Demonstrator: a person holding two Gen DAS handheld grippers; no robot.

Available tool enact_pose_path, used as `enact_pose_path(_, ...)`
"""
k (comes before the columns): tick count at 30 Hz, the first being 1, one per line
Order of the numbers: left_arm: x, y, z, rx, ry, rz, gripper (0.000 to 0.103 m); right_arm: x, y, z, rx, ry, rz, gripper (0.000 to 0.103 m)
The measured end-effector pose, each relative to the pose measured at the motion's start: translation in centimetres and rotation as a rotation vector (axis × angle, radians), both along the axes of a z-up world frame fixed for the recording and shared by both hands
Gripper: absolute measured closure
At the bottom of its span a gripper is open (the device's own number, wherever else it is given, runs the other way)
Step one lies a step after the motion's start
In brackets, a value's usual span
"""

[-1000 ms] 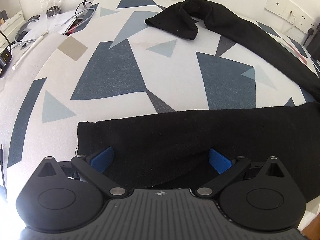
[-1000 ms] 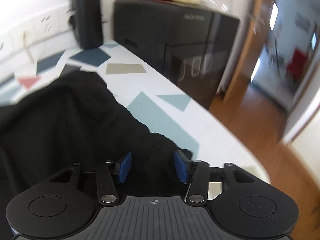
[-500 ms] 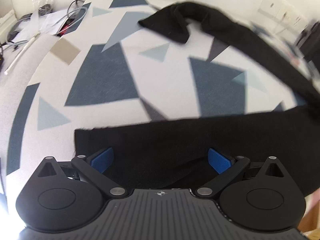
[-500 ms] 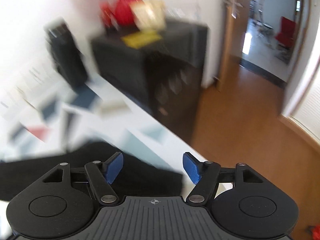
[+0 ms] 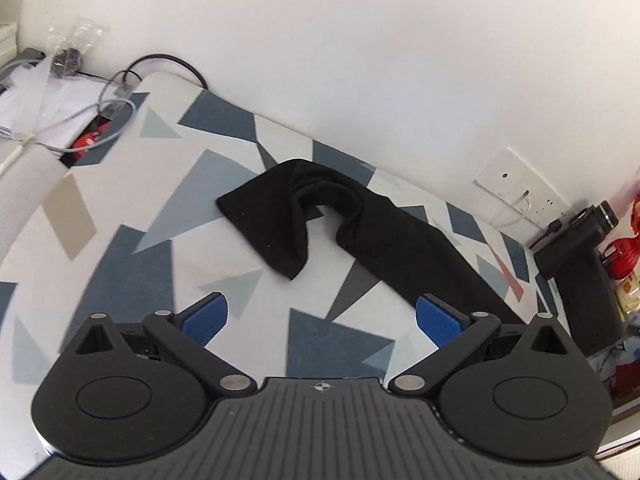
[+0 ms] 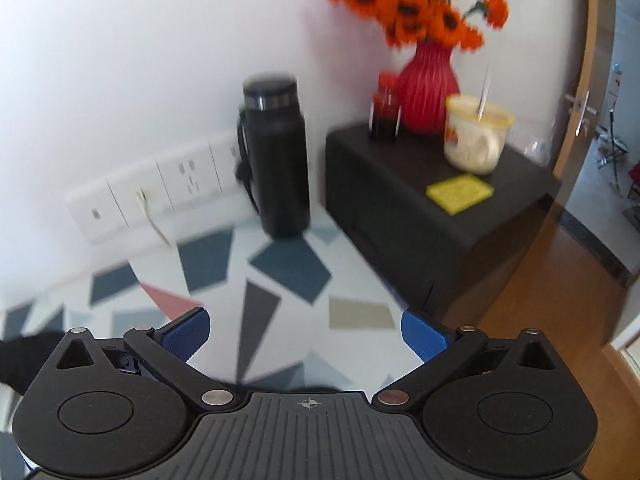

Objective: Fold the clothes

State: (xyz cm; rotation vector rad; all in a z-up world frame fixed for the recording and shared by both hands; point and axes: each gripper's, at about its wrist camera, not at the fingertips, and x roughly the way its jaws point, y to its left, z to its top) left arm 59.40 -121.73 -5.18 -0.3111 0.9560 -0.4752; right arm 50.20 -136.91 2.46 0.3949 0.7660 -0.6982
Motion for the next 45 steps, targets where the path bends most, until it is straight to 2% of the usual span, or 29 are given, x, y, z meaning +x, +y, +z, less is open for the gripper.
enact_pose_path(2, 1.9, -1.9, -0.9, -0.059, 0.009, -0.014, 0.001, -0.1, -0.8, -3.0, 0.041, 0.019, -0.021, 0.002)
enact_pose_path(5, 4.9, -4.8, -2.7, -0.065, 0.016, 0.004, 0.002, -1.2, -1.8, -7.1, 0.114, 0.032, -0.072, 0.012)
enact_pose_path(6, 6.3, -6.1, -3.6, -0.048, 0.032, 0.023, 0.006, -1.6, -2.1, -8.3, 0.137, 0.035, -0.091, 0.017)
enact_pose_path(8, 8.4, -8.1, -5.3, -0.005, 0.056, 0.044, 0.010, -2.3, -2.5, -10.2, 0.177, 0.022, -0.121, 0.020)
enact_pose_path(9, 9.2, -9.1, -6.0, 0.024, 0.049, 0.048, 0.015, -2.5, -2.6, -11.1, 0.196, 0.008, -0.132, 0.020)
enact_pose_path(11, 10.2, -10.5, -7.0, 0.057, 0.014, 0.050, 0.015, -2.8, -2.7, -12.9, 0.230, -0.023, -0.147, 0.020)
enact_pose_path(13, 10.7, -11.2, -7.3, 0.037, -0.033, 0.064, 0.017, -2.3, -2.5, -14.0, 0.248, -0.023, -0.131, 0.021)
enact_pose_path(14, 11.0, -11.4, -7.5, 0.020, -0.030, 0.073, 0.026, -1.9, -2.3, -14.5, 0.261, -0.016, -0.108, 0.024)
enact_pose_path(15, 11.5, -11.4, -7.4, 0.001, -0.006, 0.076, 0.066, -1.5, -2.0, -14.8, 0.265, -0.004, -0.080, 0.027)
enact_pose_path(16, 12.0, -11.4, -7.4, -0.018, 0.020, 0.079, 0.095, -1.1, -1.6, -15.0, 0.257, 0.010, -0.053, 0.031)
enact_pose_path(17, 12.3, -11.3, -7.1, -0.026, 0.038, 0.083, 0.095, -0.8, -1.1, -15.0, 0.228, 0.030, -0.025, 0.040)
enact_pose_path(18, 12.0, -10.9, -6.4, -0.039, 0.022, 0.084, 0.095, -0.6, -0.8, -14.8, 0.194, 0.046, 0.002, 0.069)
enact_pose_path(19, 11.7, -10.4, -5.7, -0.053, 0.004, 0.085, 0.095, -0.6, -0.7, -14.5, 0.186, 0.027, 0.026, 0.083)
enact_pose_path(20, 11.1, -9.6, -4.9, -0.079, -0.006, 0.082, 0.095, -1.0, -0.7, -14.0, 0.194, -0.021, 0.038, 0.089)
enact_pose_path(22, 9.3, -7.5, -4.1, -0.115, -0.006, 0.078, 0.095, -2.1, -0.4, -12.8, 0.188, -0.083, 0.035, 0.094)
enact_pose_path(25, 5.5, -3.7, -3.4, -0.159, 0.009, 0.075, 0.095, -3.9, 1.4, -11.5, 0.147, -0.100, 0.085, 0.096)
enact_pose_path(27, 2.3, -0.9, -4.5, -0.191, 0.056, 0.096, 0.095, -5.0, 2.8, -11.9, 0.147, -0.058, 0.122, 0.096)
enact_pose_path(30, -1.6, 2.5, -6.8, -0.162, 0.131, 0.146, 0.095, -6.8, 5.1, -12.6, 0.147, 0.004, 0.178, 0.096)
enact_pose_path(35, -4.5, 6.4, -9.8, -0.276, 0.256, 0.272, 0.095, -9.6, 8.8, -13.7, 0.147, 0.108, 0.271, 0.092)
enact_pose_path(36, -4.5, 6.9, -10.1, -0.303, 0.269, 0.292, 0.095, -10.0, 9.2, -13.7, 0.149, 0.120, 0.282, 0.091)
enact_pose_path(38, -4.1, 6.5, -9.8, -0.261, 0.253, 0.270, 0.095, -10.2, 9.0, -12.8, 0.164, 0.127, 0.270, 0.080)
enact_pose_path(40, -3.8, 5.9, -9.3, -0.201, 0.226, 0.231, 0.094, -10.7, 8.5, -11.4, 0.165, 0.095, 0.273, 0.069)
enact_pose_path(41, -3.7, 5.7, -9.3, -0.198, 0.224, 0.227, 0.094, -11.0, 8.3, -10.7, 0.164, 0.075, 0.279, 0.067)
enact_pose_path(43, -3.7, 5.8, -9.5, -0.212, 0.229, 0.233, 0.094, -11.3, 7.5, -9.5, 0.149, 0.031, 0.274, 0.057)
enact_pose_path(45, -3.8, 6.2, -10.0, -0.254, 0.243, 0.256, 0.094, -11.0, 6.1, -8.7, 0.152, -0.019, 0.234, 0.056)
